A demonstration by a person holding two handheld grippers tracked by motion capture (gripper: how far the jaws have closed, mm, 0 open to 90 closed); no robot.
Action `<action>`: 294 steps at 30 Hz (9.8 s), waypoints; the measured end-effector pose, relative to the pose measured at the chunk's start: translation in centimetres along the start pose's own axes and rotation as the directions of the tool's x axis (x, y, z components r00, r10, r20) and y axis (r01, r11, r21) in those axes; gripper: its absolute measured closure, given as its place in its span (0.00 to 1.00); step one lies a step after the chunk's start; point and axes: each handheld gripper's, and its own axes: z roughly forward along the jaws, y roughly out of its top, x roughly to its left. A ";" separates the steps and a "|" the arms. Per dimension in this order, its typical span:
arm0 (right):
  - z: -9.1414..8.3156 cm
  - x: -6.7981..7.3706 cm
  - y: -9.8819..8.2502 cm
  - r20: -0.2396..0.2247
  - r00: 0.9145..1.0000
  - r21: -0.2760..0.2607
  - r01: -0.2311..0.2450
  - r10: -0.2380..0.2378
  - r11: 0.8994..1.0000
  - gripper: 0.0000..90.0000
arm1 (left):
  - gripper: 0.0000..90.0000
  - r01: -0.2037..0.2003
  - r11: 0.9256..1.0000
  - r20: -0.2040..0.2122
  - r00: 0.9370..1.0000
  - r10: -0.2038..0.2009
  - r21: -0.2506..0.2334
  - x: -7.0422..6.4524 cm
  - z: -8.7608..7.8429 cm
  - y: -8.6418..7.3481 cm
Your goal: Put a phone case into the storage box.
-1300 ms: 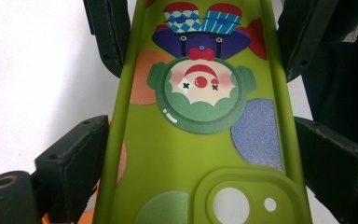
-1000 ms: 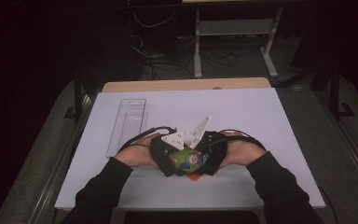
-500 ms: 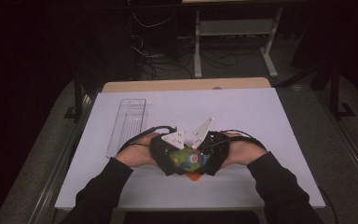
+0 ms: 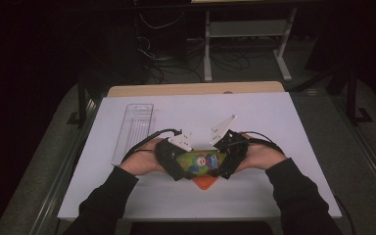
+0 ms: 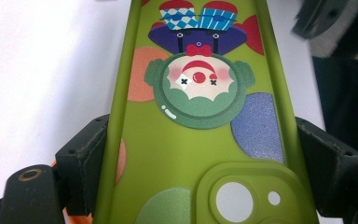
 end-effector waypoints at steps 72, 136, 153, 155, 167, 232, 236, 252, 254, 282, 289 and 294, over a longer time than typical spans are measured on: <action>1.3 2.3 -7.8 0.517 0.802 -0.229 -0.205 0.298 0.951 0.00 | 0.18 0.320 0.946 -0.239 0.915 -0.323 -0.055 1.6 -0.2 -0.8; 4.5 6.0 -5.9 0.775 0.397 0.349 0.380 -0.492 0.857 0.00 | 0.18 0.295 0.954 -0.228 0.926 -0.300 -0.057 1.4 -0.7 -0.3; 6.1 6.3 -4.3 0.790 0.308 0.367 0.455 -0.530 0.811 0.02 | 0.18 0.295 0.953 -0.213 0.929 -0.303 -0.071 1.2 -0.5 0.0; 6.3 6.3 -4.1 0.791 0.298 0.370 0.463 -0.534 0.806 0.03 | 0.18 0.284 0.957 -0.212 0.933 -0.290 -0.057 1.2 -0.6 0.0; 7.2 6.2 -3.2 0.784 0.245 0.411 0.485 -0.571 0.772 0.17 | 0.18 0.278 0.959 -0.213 0.935 -0.283 -0.053 1.3 -0.7 0.0; 5.8 5.4 -3.9 0.812 0.376 0.302 0.384 -0.447 0.873 0.84 | 0.00 0.253 0.956 -0.177 0.944 -0.278 -0.150 1.8 -3.1 -1.0; 5.2 5.0 -3.9 0.809 0.421 0.259 0.371 -0.410 0.892 0.84 | 0.00 0.250 0.956 -0.186 0.943 -0.276 -0.152 1.9 -3.1 -1.1; 4.1 4.0 -3.8 0.770 0.632 -0.028 0.167 -0.085 0.986 0.84 | 0.00 0.259 0.957 -0.214 0.935 -0.283 -0.134 2.2 -3.1 -1.4; 3.9 3.9 -3.9 0.757 0.652 -0.058 0.142 -0.049 0.988 0.84 | 0.00 0.245 0.962 -0.220 0.939 -0.266 -0.117 2.3 -3.2 -1.4; 1.2 0.6 -5.3 0.340 0.786 -0.453 -0.344 0.516 0.822 0.84 | 0.00 0.276 0.951 -0.239 0.923 -0.303 -0.139 2.1 -3.0 -1.4; 0.8 -0.1 -6.0 0.214 0.755 -0.518 -0.451 0.620 0.727 0.84 | 0.00 0.271 0.951 -0.254 0.919 -0.302 -0.150 2.4 -3.2 -1.4; 0.9 0.0 -5.9 0.213 0.753 -0.519 -0.452 0.622 0.726 0.84 | 0.00 0.288 0.940 -0.250 0.911 -0.328 -0.186 2.4 -3.2 -1.3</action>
